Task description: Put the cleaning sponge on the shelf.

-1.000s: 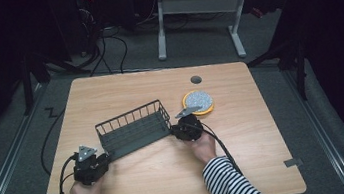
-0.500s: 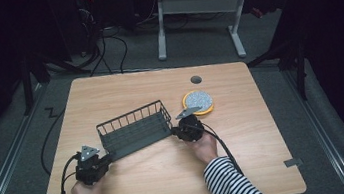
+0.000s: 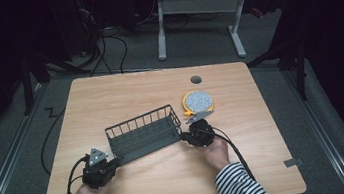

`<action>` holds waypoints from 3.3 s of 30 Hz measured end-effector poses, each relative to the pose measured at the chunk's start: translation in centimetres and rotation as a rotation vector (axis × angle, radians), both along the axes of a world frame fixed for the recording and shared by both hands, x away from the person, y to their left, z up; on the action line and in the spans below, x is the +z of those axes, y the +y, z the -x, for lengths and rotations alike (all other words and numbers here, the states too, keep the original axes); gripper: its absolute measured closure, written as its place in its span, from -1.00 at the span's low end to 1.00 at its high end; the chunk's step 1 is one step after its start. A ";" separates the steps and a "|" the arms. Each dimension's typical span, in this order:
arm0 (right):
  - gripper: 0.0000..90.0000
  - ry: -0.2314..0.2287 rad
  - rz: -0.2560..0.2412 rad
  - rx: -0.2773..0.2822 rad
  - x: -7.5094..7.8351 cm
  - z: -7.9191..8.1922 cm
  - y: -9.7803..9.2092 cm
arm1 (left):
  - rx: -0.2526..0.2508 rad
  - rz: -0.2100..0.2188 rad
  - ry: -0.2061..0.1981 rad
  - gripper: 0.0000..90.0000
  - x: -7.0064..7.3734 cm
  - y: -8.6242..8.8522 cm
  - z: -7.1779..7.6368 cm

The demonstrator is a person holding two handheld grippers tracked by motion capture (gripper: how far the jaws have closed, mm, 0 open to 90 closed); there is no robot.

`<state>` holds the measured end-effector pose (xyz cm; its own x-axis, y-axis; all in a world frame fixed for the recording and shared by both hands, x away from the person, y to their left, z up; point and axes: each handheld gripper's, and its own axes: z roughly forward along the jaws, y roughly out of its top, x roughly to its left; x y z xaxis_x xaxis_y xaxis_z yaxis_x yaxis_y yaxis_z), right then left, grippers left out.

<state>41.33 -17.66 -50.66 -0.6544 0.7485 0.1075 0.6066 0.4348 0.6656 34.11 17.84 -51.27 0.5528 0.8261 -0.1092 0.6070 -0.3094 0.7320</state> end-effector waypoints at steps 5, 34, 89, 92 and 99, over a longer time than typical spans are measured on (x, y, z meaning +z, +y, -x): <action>0.91 -0.002 -0.002 -0.016 0.0 1.4 -1.5 | -0.030 0.004 0.000 0.89 0.0 -1.1 0.2; 0.22 -0.012 -0.048 -0.124 1.2 5.5 -7.4 | -0.013 0.068 0.011 -0.10 0.3 -1.6 1.1; 0.11 0.010 0.011 -0.370 5.0 -11.8 -9.7 | 0.159 -0.079 -0.054 -0.38 -2.4 1.0 -1.6; 0.15 0.046 0.034 -0.386 4.0 -12.5 -9.7 | 0.159 -0.079 -0.054 -0.38 -2.4 1.0 -1.6; 0.18 0.139 0.060 -0.409 2.4 -13.5 -9.9 | 0.159 -0.080 -0.054 -0.38 -2.4 1.0 -1.6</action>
<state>54.84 -27.55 -48.30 -0.2856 0.9505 0.1222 0.8187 0.1757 0.5467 35.69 18.88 -53.67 0.4180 0.9083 -0.0136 0.6131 -0.2711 0.7421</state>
